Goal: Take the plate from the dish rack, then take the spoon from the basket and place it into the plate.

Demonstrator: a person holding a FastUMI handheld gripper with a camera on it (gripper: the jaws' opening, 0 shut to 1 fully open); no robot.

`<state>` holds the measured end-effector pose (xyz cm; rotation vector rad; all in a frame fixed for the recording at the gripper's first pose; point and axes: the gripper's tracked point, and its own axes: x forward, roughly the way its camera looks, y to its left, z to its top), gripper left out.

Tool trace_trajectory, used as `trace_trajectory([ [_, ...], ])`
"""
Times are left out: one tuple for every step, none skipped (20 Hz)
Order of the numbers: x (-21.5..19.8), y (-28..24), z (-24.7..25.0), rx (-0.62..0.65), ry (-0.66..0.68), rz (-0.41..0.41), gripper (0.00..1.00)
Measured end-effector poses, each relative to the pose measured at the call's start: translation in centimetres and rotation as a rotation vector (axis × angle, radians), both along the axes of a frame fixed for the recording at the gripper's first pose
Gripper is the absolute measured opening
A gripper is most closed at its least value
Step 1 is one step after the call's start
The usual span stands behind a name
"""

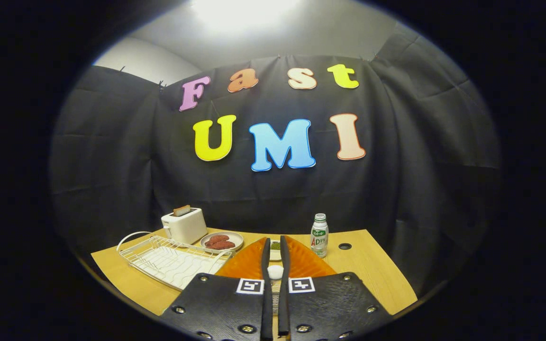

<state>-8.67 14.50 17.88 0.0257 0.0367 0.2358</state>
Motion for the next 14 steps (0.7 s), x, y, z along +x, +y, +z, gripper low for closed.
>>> trace_trajectory([
  [-0.5, -0.1, 0.4, -0.008, 0.003, -0.002, 0.05],
  [-0.9, -0.2, 0.7, -0.014, 0.009, -0.005, 0.05],
  [-1.4, 0.0, 0.7, -0.019, 0.02, -0.003, 0.05],
  [-2.0, 0.1, 0.6, -0.022, 0.032, 0.001, 0.05],
  [-2.6, 0.4, 0.3, -0.028, 0.05, 0.009, 0.05],
  [-3.0, 0.7, -0.1, -0.035, 0.07, 0.013, 0.05],
  [-3.6, 1.0, -0.5, -0.042, 0.087, 0.021, 0.05],
  [-4.0, 1.4, -0.6, -0.046, 0.094, 0.03, 0.05],
  [-4.3, 1.6, -0.8, -0.051, 0.103, 0.033, 0.05],
  [-4.5, 2.0, -1.1, -0.058, 0.112, 0.042, 0.05],
  [-4.8, 2.4, -1.4, -0.064, 0.121, 0.046, 0.05],
  [-5.0, 2.9, -1.6, -0.063, 0.13, 0.055, 0.05],
  [-5.3, 3.6, -1.9, -0.059, 0.139, 0.067, 0.05],
  [-5.5, 4.2, -2.3, -0.061, 0.149, 0.079, 0.05],
])
